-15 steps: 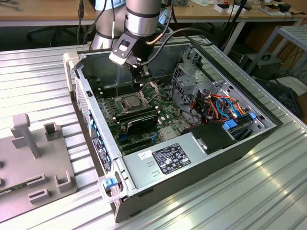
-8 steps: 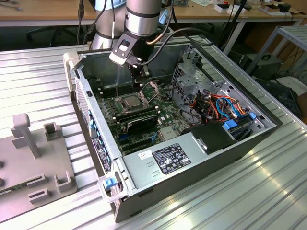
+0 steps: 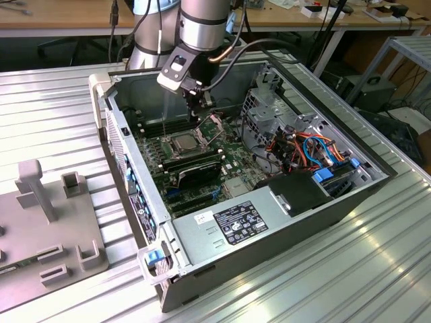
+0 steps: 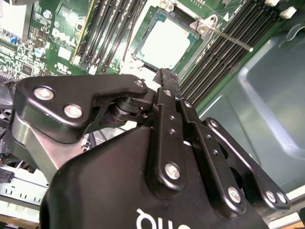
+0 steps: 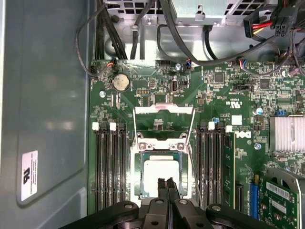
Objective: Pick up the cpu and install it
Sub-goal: 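Close the cpu cover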
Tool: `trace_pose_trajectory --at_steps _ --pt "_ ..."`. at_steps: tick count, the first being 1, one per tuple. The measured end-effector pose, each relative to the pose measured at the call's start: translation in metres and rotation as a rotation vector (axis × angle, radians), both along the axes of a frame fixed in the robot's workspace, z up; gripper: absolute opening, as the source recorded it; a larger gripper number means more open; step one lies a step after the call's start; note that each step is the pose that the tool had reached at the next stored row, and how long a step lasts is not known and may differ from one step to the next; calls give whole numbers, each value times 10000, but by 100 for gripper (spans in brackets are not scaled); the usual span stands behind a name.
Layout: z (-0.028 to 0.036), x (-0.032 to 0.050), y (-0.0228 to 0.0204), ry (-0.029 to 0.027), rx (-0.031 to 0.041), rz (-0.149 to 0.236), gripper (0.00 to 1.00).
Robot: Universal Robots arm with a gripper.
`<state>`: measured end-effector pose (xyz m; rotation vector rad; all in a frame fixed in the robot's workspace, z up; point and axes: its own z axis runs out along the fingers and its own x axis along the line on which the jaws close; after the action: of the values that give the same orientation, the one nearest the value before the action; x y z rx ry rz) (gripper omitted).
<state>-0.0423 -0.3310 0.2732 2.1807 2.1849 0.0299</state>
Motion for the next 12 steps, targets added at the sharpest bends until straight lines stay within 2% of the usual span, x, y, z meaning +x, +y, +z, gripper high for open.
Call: trace_pose_trajectory --at_steps 12 --pt "0 274 0 -1 0 0 11"
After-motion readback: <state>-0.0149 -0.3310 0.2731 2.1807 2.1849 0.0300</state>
